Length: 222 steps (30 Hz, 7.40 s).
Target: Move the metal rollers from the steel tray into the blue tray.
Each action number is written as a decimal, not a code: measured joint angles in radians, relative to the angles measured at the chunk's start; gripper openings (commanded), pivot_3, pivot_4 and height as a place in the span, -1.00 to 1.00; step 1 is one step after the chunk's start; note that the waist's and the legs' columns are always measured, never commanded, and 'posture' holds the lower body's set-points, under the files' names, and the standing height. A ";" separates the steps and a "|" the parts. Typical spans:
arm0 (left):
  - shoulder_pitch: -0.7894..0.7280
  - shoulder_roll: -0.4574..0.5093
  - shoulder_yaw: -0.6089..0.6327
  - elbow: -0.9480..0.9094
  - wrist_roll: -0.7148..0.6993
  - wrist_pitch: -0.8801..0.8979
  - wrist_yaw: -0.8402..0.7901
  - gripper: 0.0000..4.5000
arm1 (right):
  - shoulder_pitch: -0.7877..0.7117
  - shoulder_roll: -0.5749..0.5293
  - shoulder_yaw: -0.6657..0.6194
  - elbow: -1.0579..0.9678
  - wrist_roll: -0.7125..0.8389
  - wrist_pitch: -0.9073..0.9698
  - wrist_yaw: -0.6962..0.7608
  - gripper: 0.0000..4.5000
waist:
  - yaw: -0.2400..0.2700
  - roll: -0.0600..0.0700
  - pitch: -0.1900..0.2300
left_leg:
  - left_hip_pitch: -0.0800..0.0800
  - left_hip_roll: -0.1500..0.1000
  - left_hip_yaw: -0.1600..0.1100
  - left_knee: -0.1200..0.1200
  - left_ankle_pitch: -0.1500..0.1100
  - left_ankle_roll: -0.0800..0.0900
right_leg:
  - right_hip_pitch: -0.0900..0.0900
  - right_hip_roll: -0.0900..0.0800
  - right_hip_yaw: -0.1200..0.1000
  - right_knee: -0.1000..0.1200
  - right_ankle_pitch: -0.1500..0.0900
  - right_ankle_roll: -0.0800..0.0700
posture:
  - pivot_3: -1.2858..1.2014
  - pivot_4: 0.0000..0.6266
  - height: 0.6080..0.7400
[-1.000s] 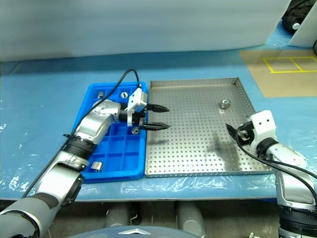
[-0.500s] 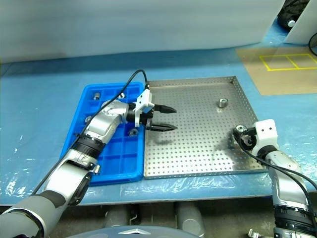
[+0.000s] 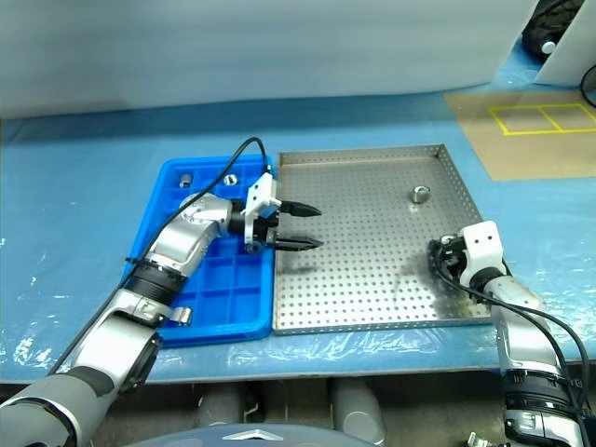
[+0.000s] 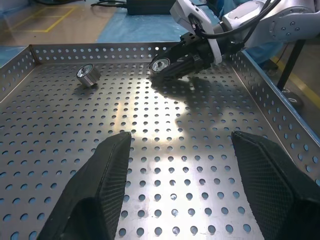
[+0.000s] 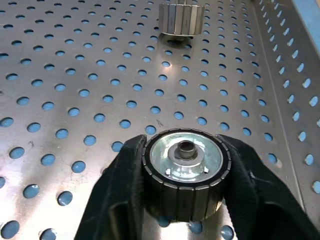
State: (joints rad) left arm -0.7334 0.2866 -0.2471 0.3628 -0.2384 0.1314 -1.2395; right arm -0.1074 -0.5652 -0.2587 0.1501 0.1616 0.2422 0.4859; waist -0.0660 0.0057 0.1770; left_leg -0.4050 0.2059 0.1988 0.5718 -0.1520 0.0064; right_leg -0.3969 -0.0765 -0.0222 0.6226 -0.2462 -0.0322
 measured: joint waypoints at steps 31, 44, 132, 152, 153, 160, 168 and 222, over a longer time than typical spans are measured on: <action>0.334 0.403 0.209 -0.467 -0.085 0.258 0.072 0.50 | -0.403 0.117 0.425 -0.157 0.126 0.229 0.428 -0.26 | 0.111 0.001 0.001 | 0.000 0.002 -0.003 -0.011 0.003 -0.006 | -0.008 0.000 0.000 0.001 0.000 -0.001 | 0.11 -0.52 1.00; 0.575 0.479 0.387 -0.729 -0.159 0.389 0.241 0.50 | -0.604 0.252 0.523 0.099 0.083 0.111 0.602 -0.26 | 0.180 0.001 0.001 | -0.002 0.002 -0.005 -0.012 0.005 -0.010 | -0.009 0.000 -0.002 0.001 0.000 -0.001 | 0.26 -0.52 1.00; 0.100 0.106 0.024 -0.158 -0.010 0.065 0.121 0.50 | -0.744 0.075 0.015 0.936 -0.046 -0.295 -0.251 0.49 | 0.083 0.000 0.000 | -0.001 0.001 0.003 0.001 0.005 -0.008 | -0.011 0.002 0.001 0.016 0.000 -0.002 | -0.11 -0.52 1.00; 0.100 0.111 0.025 -0.167 -0.010 0.065 0.110 0.50 | -0.690 0.079 0.027 0.959 -0.051 -0.296 -0.257 -0.19 | 0.082 0.000 0.000 | -0.002 0.001 0.004 0.000 0.005 -0.009 | -0.013 0.002 0.002 0.015 0.000 -0.003 | -0.12 -0.52 1.00; 0.100 0.111 0.025 -0.167 -0.010 0.065 0.110 0.50 | -0.690 0.079 0.027 0.959 -0.051 -0.296 -0.254 -0.25 | 0.082 0.000 0.000 | -0.002 0.001 0.004 0.000 0.005 -0.009 | -0.013 0.002 0.002 0.015 0.000 -0.003 | -0.12 -0.52 1.00; 0.100 0.121 0.025 -0.167 -0.010 0.068 0.110 0.50 | -0.690 0.086 0.027 0.949 -0.050 -0.288 -0.242 -0.25 | 0.081 0.000 0.000 | -0.002 0.001 0.004 0.000 0.005 -0.009 | -0.013 0.002 0.002 0.015 0.000 -0.003 | -0.12 -0.52 1.00; 0.098 0.191 0.070 -0.218 -0.082 0.162 0.060 0.50 | -0.690 0.131 0.050 0.811 -0.040 -0.235 -0.163 -0.25 | 0.081 0.000 0.000 | -0.010 0.001 0.006 -0.002 0.006 -0.009 | -0.025 0.003 0.004 0.017 0.000 -0.003 | -0.10 -0.52 1.00; 0.750 0.514 0.358 -0.969 -0.340 0.464 0.308 0.50 | -0.571 0.164 0.702 0.036 0.119 0.248 0.918 0.47 | 0.252 -0.004 0.000 | 0.001 0.002 -0.006 -0.021 0.012 -0.021 | -0.021 0.003 0.002 0.016 -0.005 -0.008 | 0.27 -0.52 1.00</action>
State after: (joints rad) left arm 0.0168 0.8010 0.1108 -0.6064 -0.5789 0.5954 -0.9317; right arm -0.6785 -0.4015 0.4436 0.1864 0.2802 0.4904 1.4036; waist 0.1860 0.0019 0.1770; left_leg -0.4037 0.2079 0.1930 0.5506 -0.1396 -0.0144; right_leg -0.4183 -0.0738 -0.0200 0.6385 -0.2510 -0.0397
